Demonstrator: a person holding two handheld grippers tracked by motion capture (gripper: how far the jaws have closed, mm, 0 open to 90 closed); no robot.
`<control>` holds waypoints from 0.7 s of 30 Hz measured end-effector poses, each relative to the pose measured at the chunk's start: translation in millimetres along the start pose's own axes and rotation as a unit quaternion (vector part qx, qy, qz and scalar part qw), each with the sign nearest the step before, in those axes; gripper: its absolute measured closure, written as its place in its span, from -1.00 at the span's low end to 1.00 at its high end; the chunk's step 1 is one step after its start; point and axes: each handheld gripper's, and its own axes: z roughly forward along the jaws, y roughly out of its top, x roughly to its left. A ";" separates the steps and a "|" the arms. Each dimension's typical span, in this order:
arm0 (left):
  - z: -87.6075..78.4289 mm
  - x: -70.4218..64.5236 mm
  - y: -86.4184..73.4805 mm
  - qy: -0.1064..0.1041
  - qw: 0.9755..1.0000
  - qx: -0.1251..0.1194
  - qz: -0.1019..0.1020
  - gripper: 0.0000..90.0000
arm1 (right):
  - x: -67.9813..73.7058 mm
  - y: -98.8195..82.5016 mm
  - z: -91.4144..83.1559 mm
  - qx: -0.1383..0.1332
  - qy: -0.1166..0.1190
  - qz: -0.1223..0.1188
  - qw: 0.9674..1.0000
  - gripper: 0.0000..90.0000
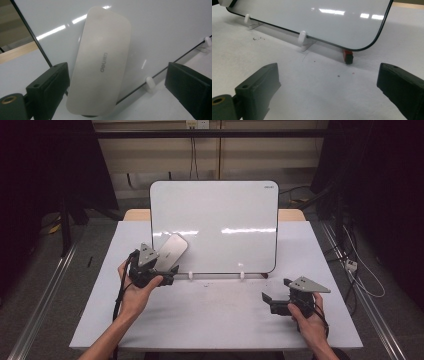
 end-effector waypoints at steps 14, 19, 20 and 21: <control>-19.8 -1.4 -25.7 -0.018 1.000 0.010 -0.006 -0.87 | -0.4 -1.3 -2.6 0.000 -0.004 0.001 1.000 -0.91; -30.0 0.8 -34.8 0.004 1.000 0.006 -0.018 -0.88 | -0.7 -1.6 -3.3 0.000 -0.006 0.002 1.000 -0.91; -31.9 1.3 -36.5 0.000 1.000 0.006 -0.021 -0.89 | -0.7 -1.7 -3.4 -0.001 -0.007 0.001 1.000 -0.91; -33.7 1.0 -38.5 0.001 1.000 0.003 -0.029 -0.88 | -0.7 -1.8 -3.5 0.000 -0.007 0.002 1.000 -0.91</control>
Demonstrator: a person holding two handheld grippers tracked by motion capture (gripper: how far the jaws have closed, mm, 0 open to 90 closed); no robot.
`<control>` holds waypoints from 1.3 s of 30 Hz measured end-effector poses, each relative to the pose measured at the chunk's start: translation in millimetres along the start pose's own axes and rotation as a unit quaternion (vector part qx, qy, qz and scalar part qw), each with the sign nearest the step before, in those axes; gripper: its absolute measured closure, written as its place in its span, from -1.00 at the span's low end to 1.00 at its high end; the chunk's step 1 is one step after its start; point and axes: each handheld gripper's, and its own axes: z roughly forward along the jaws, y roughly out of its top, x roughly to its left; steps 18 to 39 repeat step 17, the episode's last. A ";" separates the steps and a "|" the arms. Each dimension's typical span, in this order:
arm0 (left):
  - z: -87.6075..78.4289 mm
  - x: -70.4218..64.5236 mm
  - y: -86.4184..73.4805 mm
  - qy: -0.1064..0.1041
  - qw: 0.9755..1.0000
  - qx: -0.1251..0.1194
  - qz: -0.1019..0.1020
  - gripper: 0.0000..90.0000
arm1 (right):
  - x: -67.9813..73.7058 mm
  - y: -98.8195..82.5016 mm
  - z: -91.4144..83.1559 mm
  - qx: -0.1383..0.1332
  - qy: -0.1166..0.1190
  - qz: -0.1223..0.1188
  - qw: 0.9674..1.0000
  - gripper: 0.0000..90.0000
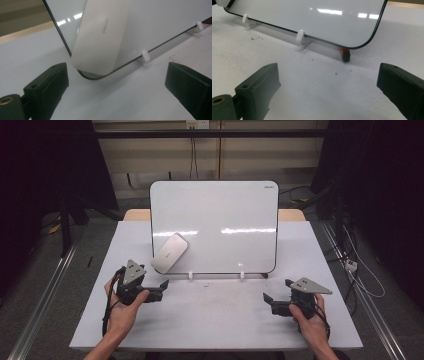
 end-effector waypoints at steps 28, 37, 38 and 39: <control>-12.0 1.1 -34.2 0.009 0.999 0.001 -0.033 -0.88 | -0.1 -0.9 -2.7 0.000 -0.002 0.001 1.000 -0.91; -12.0 1.1 -34.2 0.009 0.999 0.001 -0.033 -0.88 | -0.1 -0.9 -2.7 0.000 -0.002 0.001 1.000 -0.91; -12.0 1.1 -34.2 0.009 0.999 0.001 -0.033 -0.88 | -0.1 -0.9 -2.7 0.000 -0.002 0.001 1.000 -0.91; -12.0 1.1 -34.2 0.009 0.999 0.001 -0.033 -0.88 | -0.1 -0.9 -2.7 0.000 -0.002 0.001 1.000 -0.91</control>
